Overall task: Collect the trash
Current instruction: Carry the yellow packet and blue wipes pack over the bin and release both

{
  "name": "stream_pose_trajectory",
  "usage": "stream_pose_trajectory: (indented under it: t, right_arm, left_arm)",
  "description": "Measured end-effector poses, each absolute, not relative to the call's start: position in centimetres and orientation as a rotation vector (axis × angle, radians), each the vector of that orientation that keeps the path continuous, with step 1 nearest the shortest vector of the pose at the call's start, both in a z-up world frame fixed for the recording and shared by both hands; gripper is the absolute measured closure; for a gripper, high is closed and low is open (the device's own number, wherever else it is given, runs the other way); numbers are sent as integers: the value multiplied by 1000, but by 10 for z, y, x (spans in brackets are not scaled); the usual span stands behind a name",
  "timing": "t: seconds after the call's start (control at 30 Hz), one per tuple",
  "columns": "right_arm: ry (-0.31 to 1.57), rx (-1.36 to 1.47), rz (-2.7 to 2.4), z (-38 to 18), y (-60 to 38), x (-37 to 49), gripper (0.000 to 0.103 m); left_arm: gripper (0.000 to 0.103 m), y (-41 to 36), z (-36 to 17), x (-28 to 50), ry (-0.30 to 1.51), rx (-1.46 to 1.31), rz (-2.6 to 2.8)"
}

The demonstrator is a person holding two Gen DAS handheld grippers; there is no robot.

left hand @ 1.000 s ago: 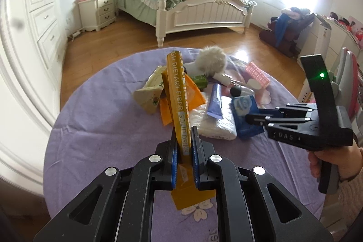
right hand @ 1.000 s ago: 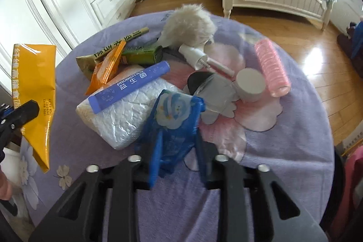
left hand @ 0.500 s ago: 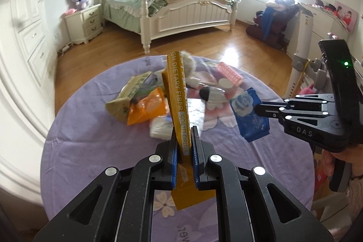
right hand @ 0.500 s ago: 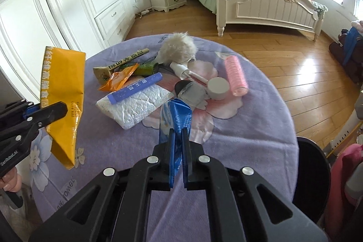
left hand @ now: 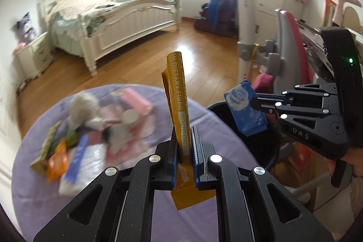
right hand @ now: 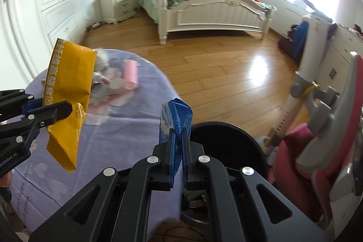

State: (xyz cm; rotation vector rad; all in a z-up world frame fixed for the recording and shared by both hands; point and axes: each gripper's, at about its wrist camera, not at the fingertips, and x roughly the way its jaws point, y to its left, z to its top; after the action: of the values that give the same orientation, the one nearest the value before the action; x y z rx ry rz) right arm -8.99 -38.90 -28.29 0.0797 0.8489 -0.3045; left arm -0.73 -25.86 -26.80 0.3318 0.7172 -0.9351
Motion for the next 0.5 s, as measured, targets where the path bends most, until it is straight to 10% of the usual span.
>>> stream_pose_trajectory:
  t: [0.5]
  right_arm:
    - [850, 147, -514, -297, -472, -126, 98]
  left_arm:
    - [91, -387, -282, -36, 715, 426, -1101]
